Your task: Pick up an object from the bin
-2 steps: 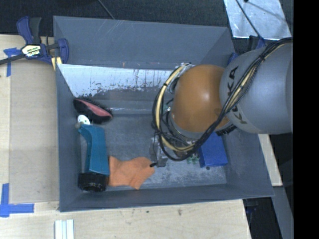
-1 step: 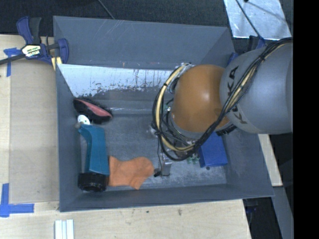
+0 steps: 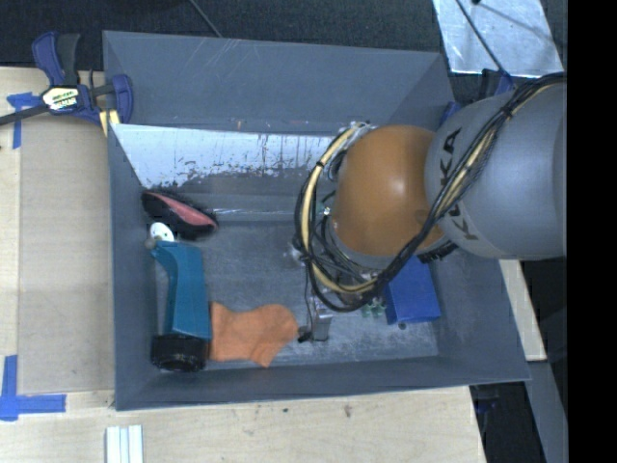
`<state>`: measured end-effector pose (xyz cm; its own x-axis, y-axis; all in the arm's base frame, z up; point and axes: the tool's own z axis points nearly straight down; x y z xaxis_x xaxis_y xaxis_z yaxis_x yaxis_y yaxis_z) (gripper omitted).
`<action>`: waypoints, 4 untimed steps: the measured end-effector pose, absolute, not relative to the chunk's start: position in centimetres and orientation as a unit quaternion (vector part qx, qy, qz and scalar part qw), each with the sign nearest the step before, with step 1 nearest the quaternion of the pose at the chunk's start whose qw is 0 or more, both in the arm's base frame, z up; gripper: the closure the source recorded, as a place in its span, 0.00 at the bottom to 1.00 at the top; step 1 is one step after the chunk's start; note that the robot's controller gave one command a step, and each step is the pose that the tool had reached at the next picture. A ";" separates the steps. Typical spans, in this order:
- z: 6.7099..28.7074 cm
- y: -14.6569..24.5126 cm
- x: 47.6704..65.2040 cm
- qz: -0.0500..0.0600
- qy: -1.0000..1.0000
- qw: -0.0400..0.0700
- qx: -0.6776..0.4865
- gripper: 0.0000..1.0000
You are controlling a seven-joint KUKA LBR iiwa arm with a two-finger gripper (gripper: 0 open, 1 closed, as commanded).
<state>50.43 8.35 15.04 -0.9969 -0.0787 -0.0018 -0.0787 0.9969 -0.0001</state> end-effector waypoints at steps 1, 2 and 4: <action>11.9 10.3 50.2 0.000 0.998 0.004 -0.064 0.00; 10.7 11.0 50.0 0.000 0.997 0.003 -0.072 0.00; 7.1 10.3 50.7 0.000 0.992 0.001 -0.127 1.00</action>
Offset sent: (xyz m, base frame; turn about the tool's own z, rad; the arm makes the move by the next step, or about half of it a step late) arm -0.0169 0.0163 -0.0780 -0.0200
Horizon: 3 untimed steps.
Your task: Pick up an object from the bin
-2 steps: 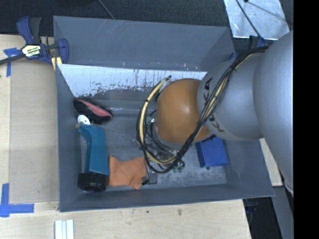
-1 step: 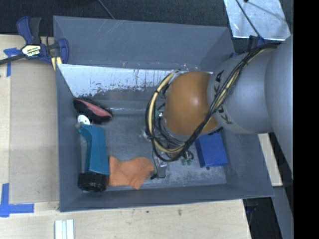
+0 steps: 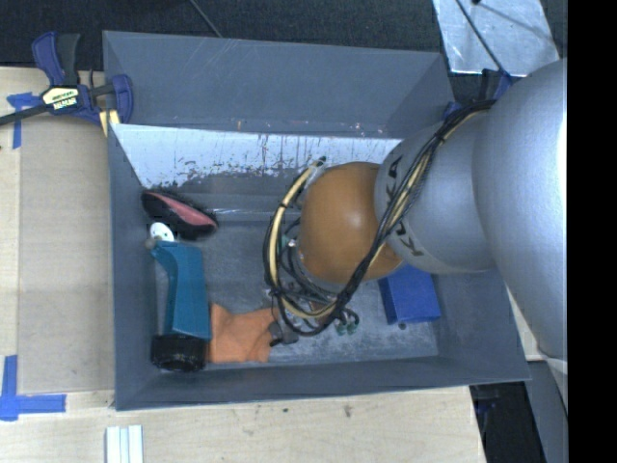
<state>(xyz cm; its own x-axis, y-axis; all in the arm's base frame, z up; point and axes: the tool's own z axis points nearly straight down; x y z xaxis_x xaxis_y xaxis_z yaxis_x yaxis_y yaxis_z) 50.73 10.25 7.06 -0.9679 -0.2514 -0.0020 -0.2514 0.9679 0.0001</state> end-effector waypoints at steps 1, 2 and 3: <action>7.1 10.3 50.7 0.000 0.992 0.001 -0.127 1.00; 7.2 10.3 50.7 0.000 0.992 0.000 -0.127 1.00; 10.1 12.0 51.5 0.000 0.975 0.001 -0.224 1.00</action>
Offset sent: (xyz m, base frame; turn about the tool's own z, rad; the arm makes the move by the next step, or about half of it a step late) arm 0.0237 0.0235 0.1342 -0.0296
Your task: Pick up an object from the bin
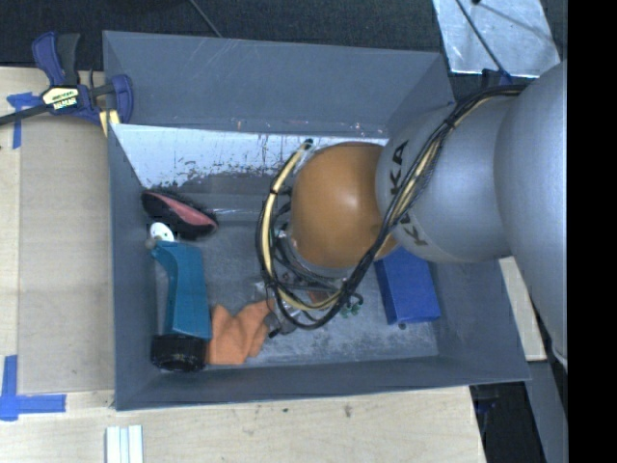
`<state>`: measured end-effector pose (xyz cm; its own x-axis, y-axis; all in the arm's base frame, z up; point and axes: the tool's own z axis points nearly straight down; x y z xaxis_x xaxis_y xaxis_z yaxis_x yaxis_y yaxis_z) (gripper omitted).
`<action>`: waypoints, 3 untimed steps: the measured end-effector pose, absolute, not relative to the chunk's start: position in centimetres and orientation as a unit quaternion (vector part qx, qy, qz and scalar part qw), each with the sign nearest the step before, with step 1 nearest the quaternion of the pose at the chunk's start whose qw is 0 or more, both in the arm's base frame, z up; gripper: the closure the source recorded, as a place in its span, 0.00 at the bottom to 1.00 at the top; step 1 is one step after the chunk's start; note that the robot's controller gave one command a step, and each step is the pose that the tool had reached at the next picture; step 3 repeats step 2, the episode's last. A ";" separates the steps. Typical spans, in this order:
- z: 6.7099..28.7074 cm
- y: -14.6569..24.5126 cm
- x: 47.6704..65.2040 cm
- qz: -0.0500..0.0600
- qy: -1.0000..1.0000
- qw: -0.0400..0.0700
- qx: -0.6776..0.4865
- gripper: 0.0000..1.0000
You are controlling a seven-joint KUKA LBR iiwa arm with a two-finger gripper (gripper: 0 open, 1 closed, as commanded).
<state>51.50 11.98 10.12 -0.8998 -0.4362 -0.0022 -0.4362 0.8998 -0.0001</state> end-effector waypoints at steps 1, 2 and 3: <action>10.1 12.0 51.5 0.000 0.975 0.001 -0.224 1.00; 19.4 12.0 51.8 0.000 0.976 0.002 -0.219 1.00; 19.4 12.0 51.8 0.000 0.976 0.002 -0.219 1.00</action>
Offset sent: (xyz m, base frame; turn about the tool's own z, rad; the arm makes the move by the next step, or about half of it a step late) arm 0.0025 0.0001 0.0926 0.0085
